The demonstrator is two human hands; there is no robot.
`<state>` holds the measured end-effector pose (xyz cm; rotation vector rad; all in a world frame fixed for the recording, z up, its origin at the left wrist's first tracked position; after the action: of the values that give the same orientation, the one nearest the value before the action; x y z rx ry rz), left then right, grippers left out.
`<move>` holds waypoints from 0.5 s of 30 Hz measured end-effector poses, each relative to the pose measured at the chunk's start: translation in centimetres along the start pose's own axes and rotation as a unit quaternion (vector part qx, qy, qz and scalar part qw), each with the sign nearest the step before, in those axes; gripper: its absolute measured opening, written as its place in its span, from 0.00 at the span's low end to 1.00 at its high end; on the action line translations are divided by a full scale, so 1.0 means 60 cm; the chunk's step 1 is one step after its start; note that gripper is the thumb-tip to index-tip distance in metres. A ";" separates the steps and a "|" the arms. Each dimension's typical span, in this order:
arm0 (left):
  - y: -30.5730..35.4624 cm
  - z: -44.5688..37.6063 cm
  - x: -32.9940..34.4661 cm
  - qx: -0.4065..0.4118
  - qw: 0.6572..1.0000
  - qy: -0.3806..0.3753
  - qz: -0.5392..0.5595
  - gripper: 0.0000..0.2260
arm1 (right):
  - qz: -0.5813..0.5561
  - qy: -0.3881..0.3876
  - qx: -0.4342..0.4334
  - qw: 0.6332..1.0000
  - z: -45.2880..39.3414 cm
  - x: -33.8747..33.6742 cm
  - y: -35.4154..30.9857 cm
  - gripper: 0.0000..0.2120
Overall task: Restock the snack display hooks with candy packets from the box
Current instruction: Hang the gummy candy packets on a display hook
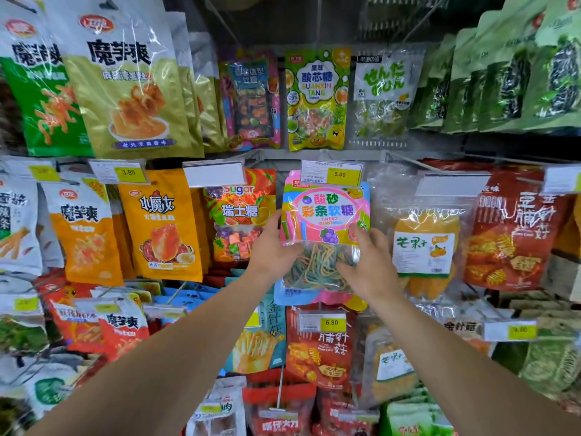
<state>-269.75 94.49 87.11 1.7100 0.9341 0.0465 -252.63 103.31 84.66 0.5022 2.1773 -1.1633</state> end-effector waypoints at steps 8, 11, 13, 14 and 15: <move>-0.023 -0.027 0.008 -0.047 0.993 -0.080 -0.077 0.31 | 0.025 -0.052 0.042 0.997 -0.032 0.018 -0.002 0.38; -0.038 -0.023 0.010 -0.043 0.993 -0.093 -0.065 0.33 | 0.020 -0.092 0.059 0.994 -0.017 0.028 0.002 0.42; -0.048 -0.015 0.005 -0.042 0.993 -0.094 -0.063 0.33 | 0.021 -0.100 0.068 0.992 -0.003 0.033 -0.003 0.43; -0.053 -0.010 0.002 -0.042 0.993 -0.095 -0.061 0.33 | 0.024 -0.100 0.067 0.992 0.006 0.035 -0.007 0.42; -0.054 -0.008 0.000 -0.040 0.993 -0.097 -0.063 0.33 | 0.027 -0.100 0.063 0.993 0.011 0.035 -0.010 0.41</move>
<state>-271.76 95.07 84.59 1.5489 0.8806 -0.1614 -254.33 102.50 83.35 0.4734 1.9179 -1.2709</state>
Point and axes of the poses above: each hand's wrist, its own z-axis away from the middle knuckle, its own x-axis out of the palm, y = z × x, the point moved 4 cm from there along -z, towards the middle knuckle, and after that the axes turned 4 degrees about x, right-handed, at the moved point
